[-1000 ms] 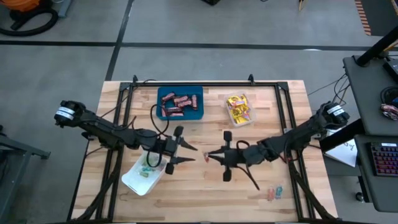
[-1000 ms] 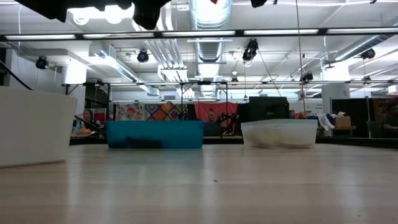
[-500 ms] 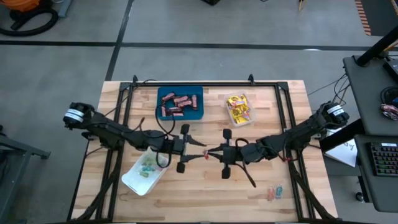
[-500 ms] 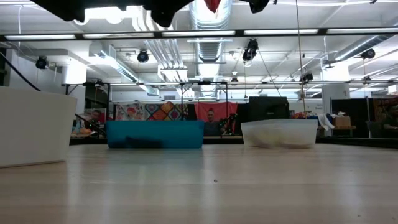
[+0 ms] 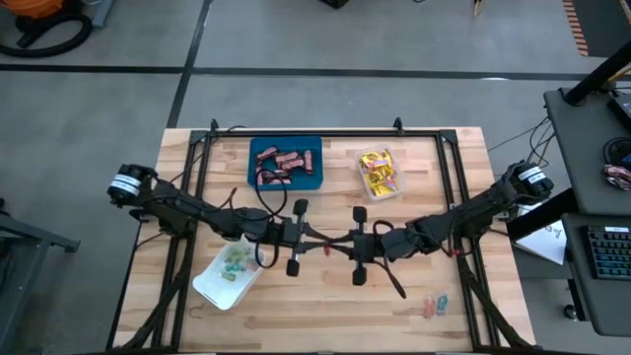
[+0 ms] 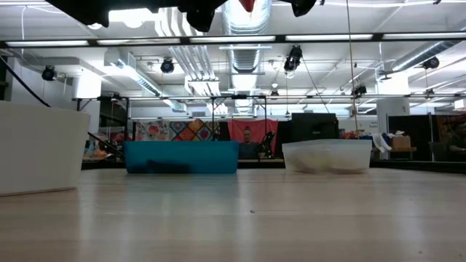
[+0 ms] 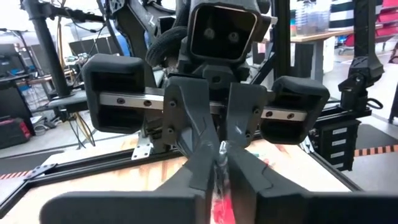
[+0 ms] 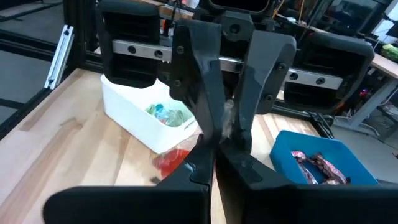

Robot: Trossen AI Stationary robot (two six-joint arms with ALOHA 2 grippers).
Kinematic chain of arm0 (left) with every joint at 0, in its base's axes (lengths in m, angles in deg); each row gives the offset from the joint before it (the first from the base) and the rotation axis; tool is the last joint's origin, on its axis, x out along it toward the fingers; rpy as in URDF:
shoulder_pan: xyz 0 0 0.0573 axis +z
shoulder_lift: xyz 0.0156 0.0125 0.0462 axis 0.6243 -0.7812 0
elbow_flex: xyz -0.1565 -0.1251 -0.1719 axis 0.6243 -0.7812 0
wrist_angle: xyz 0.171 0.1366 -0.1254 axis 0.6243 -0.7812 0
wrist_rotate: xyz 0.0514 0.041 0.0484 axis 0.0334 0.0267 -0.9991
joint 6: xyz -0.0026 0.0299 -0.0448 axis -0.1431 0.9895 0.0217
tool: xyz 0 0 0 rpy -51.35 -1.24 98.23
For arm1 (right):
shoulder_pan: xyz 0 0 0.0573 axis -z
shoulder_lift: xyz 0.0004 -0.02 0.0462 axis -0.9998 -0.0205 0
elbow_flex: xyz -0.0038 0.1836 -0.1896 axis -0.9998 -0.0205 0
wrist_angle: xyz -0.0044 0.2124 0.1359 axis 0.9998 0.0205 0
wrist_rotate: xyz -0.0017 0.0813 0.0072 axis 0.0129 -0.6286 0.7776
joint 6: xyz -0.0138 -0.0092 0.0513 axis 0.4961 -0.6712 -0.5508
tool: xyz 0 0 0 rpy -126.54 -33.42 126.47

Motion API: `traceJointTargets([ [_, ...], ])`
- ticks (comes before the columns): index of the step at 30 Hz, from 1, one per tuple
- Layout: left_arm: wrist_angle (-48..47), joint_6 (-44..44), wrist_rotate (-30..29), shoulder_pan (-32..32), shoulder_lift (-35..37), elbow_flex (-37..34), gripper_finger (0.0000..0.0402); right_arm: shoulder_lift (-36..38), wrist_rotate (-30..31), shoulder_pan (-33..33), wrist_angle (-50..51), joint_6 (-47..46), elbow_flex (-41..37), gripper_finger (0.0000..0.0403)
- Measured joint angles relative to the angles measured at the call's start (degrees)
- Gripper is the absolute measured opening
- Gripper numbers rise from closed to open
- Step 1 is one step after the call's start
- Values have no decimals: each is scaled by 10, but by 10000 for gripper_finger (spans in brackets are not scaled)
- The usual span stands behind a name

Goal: Sort candy
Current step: Put the red gummy into the white bin

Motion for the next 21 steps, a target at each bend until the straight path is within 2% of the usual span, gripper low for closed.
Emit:
traceJointTargets([
  [5,0,-4,1,0,1,-3,8,0,-26,2,0,-20,0,41],
  [11,-8,-5,-1,0,9,-3,1,4,-25,1,0,-46,0,119],
  [14,-53,-7,-1,0,33,-3,0,16,-23,2,4,-61,0,155],
  [18,-240,-35,5,-7,99,-3,0,43,-5,3,22,-90,2,191],
  [21,-469,-111,5,-16,163,34,0,57,0,5,62,-114,2,207],
])
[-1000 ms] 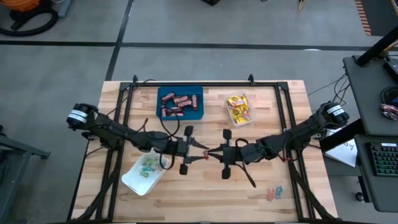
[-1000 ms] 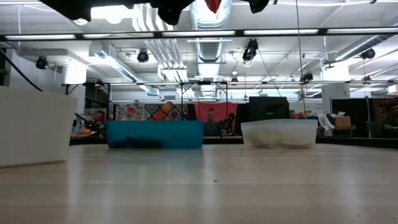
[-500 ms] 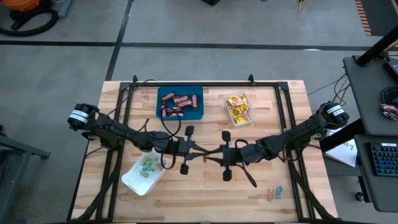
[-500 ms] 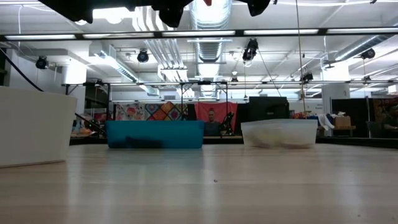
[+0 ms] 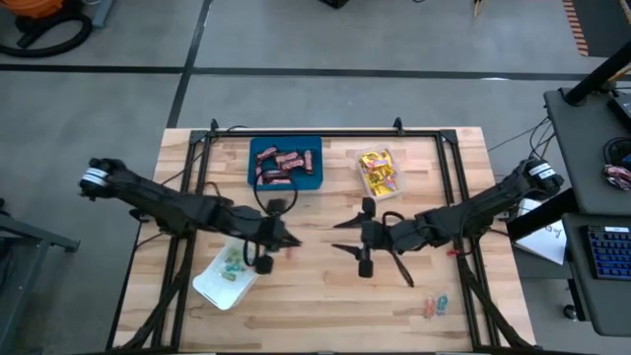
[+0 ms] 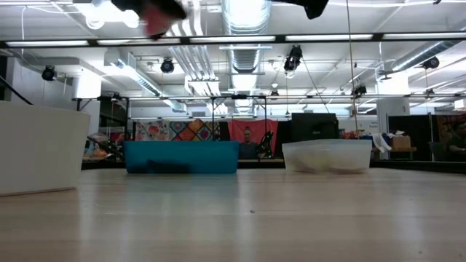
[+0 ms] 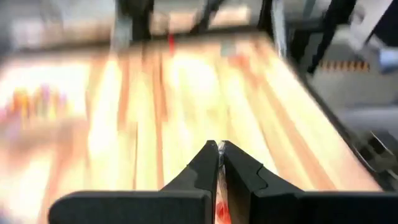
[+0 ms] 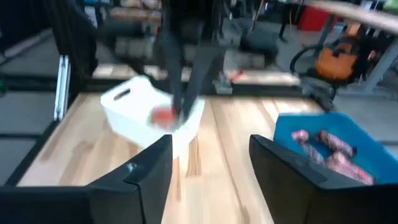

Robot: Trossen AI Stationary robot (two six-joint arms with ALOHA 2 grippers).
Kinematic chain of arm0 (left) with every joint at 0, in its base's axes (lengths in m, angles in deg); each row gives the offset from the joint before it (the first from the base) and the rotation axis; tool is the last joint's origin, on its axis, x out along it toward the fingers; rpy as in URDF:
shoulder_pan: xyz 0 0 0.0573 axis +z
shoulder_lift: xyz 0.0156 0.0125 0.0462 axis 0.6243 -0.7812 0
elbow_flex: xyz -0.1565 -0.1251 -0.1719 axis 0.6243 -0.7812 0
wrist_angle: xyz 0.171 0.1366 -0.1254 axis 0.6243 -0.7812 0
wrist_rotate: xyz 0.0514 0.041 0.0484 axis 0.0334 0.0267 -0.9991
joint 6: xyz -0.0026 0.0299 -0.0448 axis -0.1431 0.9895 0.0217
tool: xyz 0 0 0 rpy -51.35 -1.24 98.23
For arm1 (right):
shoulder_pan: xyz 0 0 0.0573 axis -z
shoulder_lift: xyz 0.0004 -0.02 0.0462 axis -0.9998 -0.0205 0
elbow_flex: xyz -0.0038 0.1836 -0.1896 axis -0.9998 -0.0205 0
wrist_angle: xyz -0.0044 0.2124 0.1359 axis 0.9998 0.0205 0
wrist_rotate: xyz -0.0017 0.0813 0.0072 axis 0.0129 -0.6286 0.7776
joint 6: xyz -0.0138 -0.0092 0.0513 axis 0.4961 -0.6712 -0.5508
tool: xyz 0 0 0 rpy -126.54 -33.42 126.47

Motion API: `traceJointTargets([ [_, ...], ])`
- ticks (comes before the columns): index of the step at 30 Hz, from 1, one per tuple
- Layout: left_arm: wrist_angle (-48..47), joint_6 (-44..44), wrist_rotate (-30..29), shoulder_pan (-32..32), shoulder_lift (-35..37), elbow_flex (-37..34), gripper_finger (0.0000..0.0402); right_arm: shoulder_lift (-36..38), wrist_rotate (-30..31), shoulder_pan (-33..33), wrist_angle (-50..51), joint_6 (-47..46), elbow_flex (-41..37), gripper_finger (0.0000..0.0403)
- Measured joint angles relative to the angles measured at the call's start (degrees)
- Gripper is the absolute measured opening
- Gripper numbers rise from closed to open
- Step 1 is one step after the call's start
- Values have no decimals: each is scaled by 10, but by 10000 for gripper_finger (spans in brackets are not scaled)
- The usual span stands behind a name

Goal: Sort candy
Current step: Put the red gummy into the white bin

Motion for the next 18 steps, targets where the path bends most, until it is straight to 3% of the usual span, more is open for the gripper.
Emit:
traceJointTargets([
  [5,-437,-225,-8,-25,31,101,0,10,-2,2,31,-13,-1,215],
  [7,-549,-279,-18,-46,29,127,0,6,-2,3,33,-14,-1,215],
  [10,-609,-315,4,-64,18,128,0,3,-3,3,44,-15,-1,215],
  [18,-608,-384,100,-76,-19,84,0,-2,-3,5,56,-24,-1,215],
])
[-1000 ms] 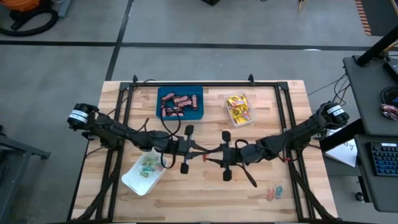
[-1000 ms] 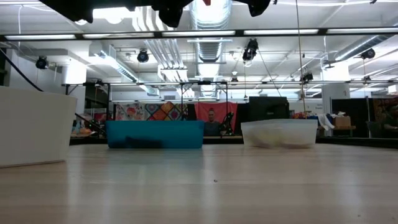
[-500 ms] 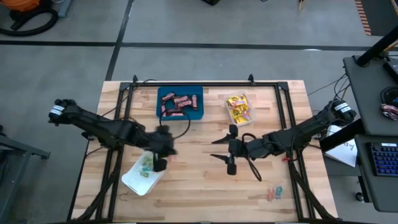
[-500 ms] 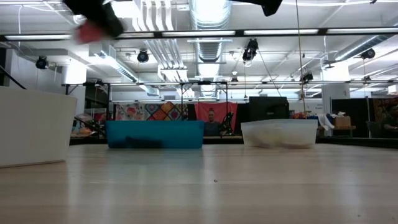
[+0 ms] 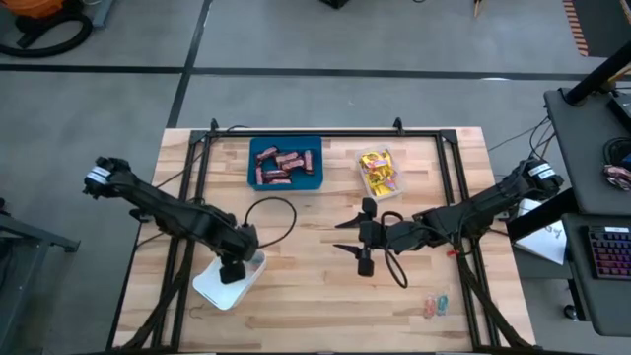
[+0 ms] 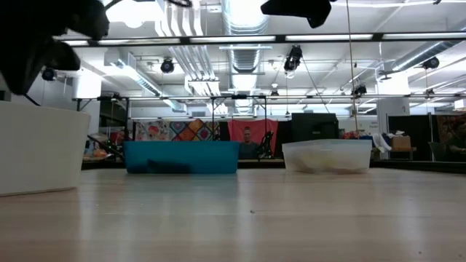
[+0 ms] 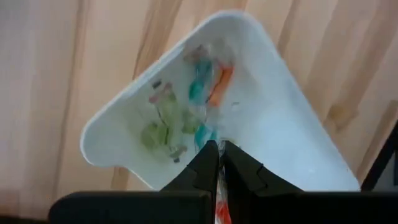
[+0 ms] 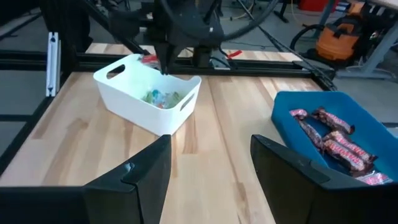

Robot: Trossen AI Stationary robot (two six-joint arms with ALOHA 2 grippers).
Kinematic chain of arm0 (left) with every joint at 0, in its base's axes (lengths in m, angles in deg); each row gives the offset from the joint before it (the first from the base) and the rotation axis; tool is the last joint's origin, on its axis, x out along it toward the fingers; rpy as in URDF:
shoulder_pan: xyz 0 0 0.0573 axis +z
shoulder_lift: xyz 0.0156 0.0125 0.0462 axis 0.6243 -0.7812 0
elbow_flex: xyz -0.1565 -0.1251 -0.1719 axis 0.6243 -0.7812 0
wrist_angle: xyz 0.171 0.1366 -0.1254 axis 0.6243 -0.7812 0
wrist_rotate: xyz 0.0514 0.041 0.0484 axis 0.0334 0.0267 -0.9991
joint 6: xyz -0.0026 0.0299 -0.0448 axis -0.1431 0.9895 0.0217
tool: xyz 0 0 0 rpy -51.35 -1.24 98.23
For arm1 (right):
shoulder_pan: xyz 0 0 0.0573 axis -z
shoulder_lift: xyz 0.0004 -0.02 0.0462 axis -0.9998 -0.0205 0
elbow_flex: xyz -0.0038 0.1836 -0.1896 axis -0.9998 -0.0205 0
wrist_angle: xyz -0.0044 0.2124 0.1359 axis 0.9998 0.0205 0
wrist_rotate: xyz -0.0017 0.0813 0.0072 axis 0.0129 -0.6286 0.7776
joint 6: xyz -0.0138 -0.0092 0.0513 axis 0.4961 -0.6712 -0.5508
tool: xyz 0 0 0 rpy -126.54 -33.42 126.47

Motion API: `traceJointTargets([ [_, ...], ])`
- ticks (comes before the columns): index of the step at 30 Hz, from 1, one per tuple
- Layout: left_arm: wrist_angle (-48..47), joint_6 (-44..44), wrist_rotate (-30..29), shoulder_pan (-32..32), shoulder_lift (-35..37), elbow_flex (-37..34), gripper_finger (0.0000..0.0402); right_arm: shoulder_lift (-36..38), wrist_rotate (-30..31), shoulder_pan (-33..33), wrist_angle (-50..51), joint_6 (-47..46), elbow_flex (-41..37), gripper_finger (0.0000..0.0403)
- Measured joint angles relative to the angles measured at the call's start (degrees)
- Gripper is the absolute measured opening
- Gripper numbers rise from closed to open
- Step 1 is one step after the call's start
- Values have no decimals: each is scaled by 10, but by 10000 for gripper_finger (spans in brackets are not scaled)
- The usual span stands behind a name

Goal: Sort candy
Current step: Put the red gummy into the white bin, then put the orange gummy into the white bin

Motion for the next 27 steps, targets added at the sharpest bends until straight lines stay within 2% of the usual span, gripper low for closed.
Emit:
traceJointTargets([
  [5,-5,-30,4,0,-28,-8,14,6,-3,0,16,-27,0,215],
  [14,-40,-30,36,-4,-35,-1,93,18,-3,0,105,-113,0,215],
  [18,-49,-17,47,-4,-34,-1,111,20,-8,0,157,-179,0,215],
  [21,-48,14,43,-4,-30,8,113,21,-41,0,197,-251,0,215],
  [23,-42,48,28,-4,-30,20,111,21,-83,0,221,-304,0,215],
  [27,0,156,-39,-4,-29,56,103,11,-181,0,264,-416,0,215],
])
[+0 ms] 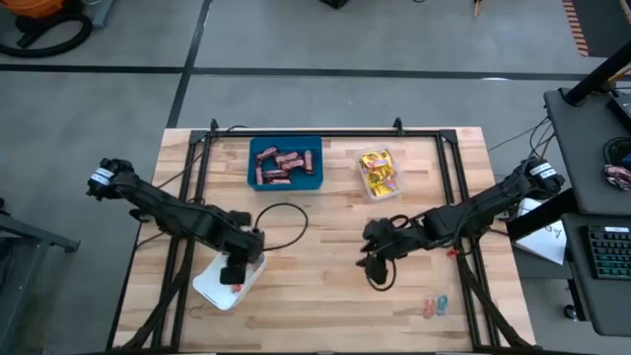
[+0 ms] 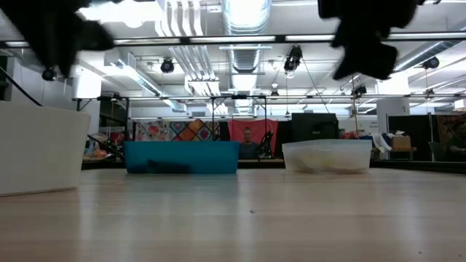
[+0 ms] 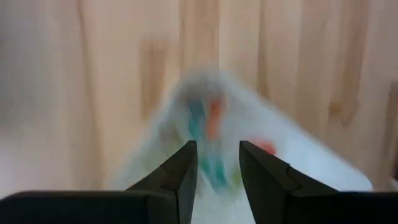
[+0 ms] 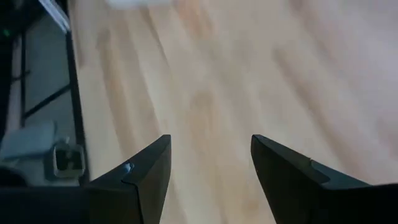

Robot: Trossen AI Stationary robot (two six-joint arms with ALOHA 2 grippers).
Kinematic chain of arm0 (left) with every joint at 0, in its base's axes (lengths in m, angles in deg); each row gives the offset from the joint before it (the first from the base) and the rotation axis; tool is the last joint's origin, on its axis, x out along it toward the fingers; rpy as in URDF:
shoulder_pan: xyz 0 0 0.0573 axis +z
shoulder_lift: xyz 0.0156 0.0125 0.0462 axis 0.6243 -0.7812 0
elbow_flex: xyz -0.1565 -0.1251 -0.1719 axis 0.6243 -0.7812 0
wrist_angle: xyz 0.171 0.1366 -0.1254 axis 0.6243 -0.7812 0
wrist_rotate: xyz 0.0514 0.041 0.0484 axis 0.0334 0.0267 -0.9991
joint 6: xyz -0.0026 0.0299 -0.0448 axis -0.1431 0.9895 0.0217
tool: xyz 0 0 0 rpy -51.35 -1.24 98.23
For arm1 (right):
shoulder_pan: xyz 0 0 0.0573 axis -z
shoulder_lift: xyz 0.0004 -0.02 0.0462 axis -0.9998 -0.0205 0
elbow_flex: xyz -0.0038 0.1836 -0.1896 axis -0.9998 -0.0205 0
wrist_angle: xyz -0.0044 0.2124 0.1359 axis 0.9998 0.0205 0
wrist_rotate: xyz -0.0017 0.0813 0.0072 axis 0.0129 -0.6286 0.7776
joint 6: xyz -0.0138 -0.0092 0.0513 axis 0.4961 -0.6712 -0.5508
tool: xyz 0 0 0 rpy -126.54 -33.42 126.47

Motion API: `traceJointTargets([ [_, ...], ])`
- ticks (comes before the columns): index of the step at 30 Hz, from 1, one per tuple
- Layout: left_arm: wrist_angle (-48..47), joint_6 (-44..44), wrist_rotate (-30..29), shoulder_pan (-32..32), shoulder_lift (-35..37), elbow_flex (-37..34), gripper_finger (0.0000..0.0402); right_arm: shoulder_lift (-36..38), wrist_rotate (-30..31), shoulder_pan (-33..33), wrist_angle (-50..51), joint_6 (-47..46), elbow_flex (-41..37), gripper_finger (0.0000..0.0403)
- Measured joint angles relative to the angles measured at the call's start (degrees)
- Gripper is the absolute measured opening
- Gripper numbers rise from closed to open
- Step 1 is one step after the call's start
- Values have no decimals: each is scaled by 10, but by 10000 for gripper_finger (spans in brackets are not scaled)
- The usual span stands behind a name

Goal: Sort candy
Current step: Put the orange gummy into the white bin

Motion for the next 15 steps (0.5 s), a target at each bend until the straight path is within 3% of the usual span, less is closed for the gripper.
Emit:
traceJointTargets([
  [4,114,157,-62,0,0,25,93,-28,-84,-5,59,-94,0,215],
  [9,266,344,-64,1,1,24,82,-66,-187,-17,170,-185,0,215],
  [15,342,411,-65,24,-2,8,77,-79,-240,-53,306,-296,0,215],
])
